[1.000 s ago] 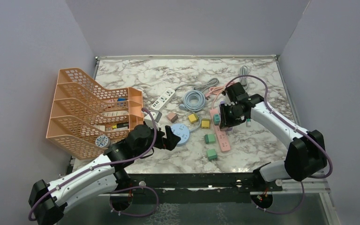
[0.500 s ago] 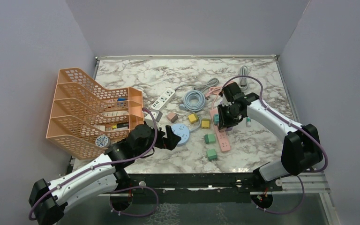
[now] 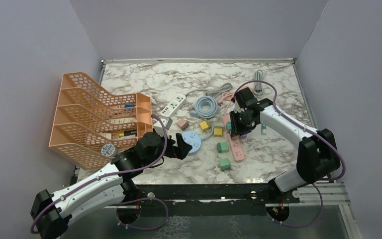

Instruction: Insert the plug

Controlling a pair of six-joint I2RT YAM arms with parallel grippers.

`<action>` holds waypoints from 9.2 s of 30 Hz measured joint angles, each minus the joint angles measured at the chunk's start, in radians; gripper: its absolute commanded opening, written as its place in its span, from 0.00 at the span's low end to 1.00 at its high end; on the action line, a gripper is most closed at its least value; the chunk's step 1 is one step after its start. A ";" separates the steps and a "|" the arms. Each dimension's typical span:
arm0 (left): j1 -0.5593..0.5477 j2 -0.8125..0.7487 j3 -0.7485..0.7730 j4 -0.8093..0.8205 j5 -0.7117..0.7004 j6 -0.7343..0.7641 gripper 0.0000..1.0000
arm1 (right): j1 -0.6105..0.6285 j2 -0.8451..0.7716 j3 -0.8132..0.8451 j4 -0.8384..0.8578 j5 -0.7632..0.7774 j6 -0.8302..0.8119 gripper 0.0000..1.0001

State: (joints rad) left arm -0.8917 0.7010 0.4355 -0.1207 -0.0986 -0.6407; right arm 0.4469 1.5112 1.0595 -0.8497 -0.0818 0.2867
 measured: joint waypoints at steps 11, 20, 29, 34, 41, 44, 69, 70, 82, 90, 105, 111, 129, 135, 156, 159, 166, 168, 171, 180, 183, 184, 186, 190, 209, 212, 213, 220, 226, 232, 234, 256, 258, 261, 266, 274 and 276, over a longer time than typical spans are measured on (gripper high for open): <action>0.000 0.000 0.000 0.000 0.000 0.000 0.94 | 0.038 0.009 0.006 0.009 0.063 0.020 0.01; 0.000 0.000 0.000 0.000 0.000 0.000 0.94 | 0.083 0.055 0.018 0.005 0.176 0.077 0.01; 0.000 0.002 0.000 0.000 0.000 0.000 0.94 | 0.092 0.076 0.034 -0.008 0.192 0.100 0.01; 0.000 0.003 0.000 0.001 0.000 0.000 0.94 | 0.105 0.108 0.051 -0.019 0.209 0.117 0.01; 0.000 0.003 0.000 0.001 0.000 0.000 0.94 | 0.124 0.142 0.054 -0.028 0.235 0.146 0.01; 0.000 0.003 0.000 0.001 0.000 0.000 0.94 | 0.126 0.147 0.054 -0.028 0.234 0.154 0.01; -0.005 0.271 0.109 0.120 0.182 0.173 0.77 | 0.128 -0.402 -0.053 -0.029 0.247 0.411 0.54; -0.011 0.303 0.124 0.139 0.209 0.190 0.76 | 0.128 -0.433 -0.095 -0.022 0.231 0.431 0.53; -0.143 0.729 0.367 0.211 0.375 0.561 0.72 | 0.128 -0.775 -0.364 -0.003 0.127 0.729 0.47; -0.142 0.951 0.494 0.200 0.378 0.732 0.66 | 0.128 -0.885 -0.364 -0.033 0.169 0.837 0.47; -0.142 1.138 0.617 0.141 0.347 0.937 0.46 | 0.128 -0.950 -0.369 -0.081 0.208 0.916 0.46; -0.142 1.138 0.617 0.145 0.349 0.957 0.30 | 0.128 -0.945 -0.380 -0.082 0.208 0.917 0.46; -0.142 0.835 0.394 0.286 0.394 0.905 0.14 | 0.128 -1.052 -0.401 -0.008 0.088 0.791 0.59; -0.142 0.688 0.365 0.334 0.437 0.862 0.14 | 0.128 -1.098 -0.415 0.069 -0.016 0.709 0.63; -0.141 0.521 0.362 0.330 0.568 0.828 0.14 | 0.128 -0.908 -0.377 0.287 -0.328 0.638 0.46; -0.140 0.511 0.362 0.332 0.570 0.824 0.14 | 0.127 -0.895 -0.388 0.312 -0.333 0.662 0.43; -0.140 0.509 0.360 0.327 0.569 0.817 0.30 | 0.127 -0.832 -0.392 0.339 -0.340 0.694 0.22; -0.137 0.509 0.360 0.320 0.564 0.818 0.50 | 0.127 -0.819 -0.392 0.343 -0.340 0.705 0.12; -0.136 0.508 0.360 0.307 0.535 0.804 0.84 | 0.127 -0.794 -0.392 0.356 -0.335 0.698 0.04; -0.138 0.447 0.293 0.270 0.231 0.531 0.99 | 0.128 -0.693 -0.392 0.310 -0.173 0.463 0.01; -0.138 0.412 0.241 0.220 0.065 0.368 0.99 | 0.128 -0.661 -0.392 0.291 -0.128 0.360 0.01; -0.138 0.397 0.226 0.191 0.010 0.308 0.99 | 0.128 -0.654 -0.391 0.286 -0.117 0.338 0.01; -0.138 0.371 0.206 0.127 -0.074 0.197 0.99 | 0.128 -0.633 -0.386 0.274 -0.089 0.288 0.01; -0.138 0.315 0.180 0.012 -0.181 0.015 0.99 | 0.128 -0.596 -0.374 0.269 -0.026 0.235 0.01; -0.137 -0.059 -0.021 -0.021 -0.241 -0.016 0.96 | 0.127 -0.539 -0.383 0.249 0.172 0.281 0.01; -0.137 -0.085 -0.072 -0.002 -0.230 0.010 0.96 | 0.127 -0.539 -0.401 0.249 0.172 0.280 0.01; -0.137 -0.095 -0.082 0.000 -0.229 0.016 0.96 | 0.127 -0.539 -0.403 0.249 0.174 0.280 0.01; -0.137 -0.137 -0.092 0.057 -0.229 0.031 0.96 | 0.127 -0.539 -0.430 0.258 0.240 0.285 0.01; -0.137 -0.097 -0.100 0.105 -0.228 0.031 0.96 | 0.127 -0.526 -0.455 0.280 0.259 0.283 0.01; -0.137 -0.012 -0.135 0.217 -0.241 0.050 0.97 | 0.127 -0.503 -0.452 0.289 0.231 0.287 0.01; -0.136 0.028 -0.148 0.254 -0.253 0.050 0.98 | 0.127 -0.507 -0.454 0.287 0.214 0.294 0.01; -0.135 0.009 -0.191 0.389 -0.337 0.080 0.98 | 0.128 -0.486 -0.446 0.280 0.223 0.358 0.01; -0.135 0.011 -0.191 0.390 -0.340 0.081 0.98 | 0.128 -0.470 -0.438 0.280 0.227 0.354 0.01; -0.135 0.011 -0.191 0.390 -0.341 0.083 0.98 | 0.128 -0.447 -0.420 0.274 0.233 0.340 0.01; -0.135 0.011 -0.191 0.391 -0.342 0.083 0.98 | 0.128 -0.435 -0.408 0.266 0.234 0.333 0.01; -0.135 0.011 -0.191 0.399 -0.351 0.089 0.98 | 0.129 -0.387 -0.370 0.238 0.230 0.316 0.01; -0.135 0.011 -0.191 0.401 -0.354 0.091 0.97 | 0.132 -0.367 -0.354 0.227 0.230 0.307 0.01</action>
State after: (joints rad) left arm -1.0267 0.7124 0.2443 0.2798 -0.4522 -0.5499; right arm 0.5793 1.1439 0.7059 -0.6231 0.1486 0.5938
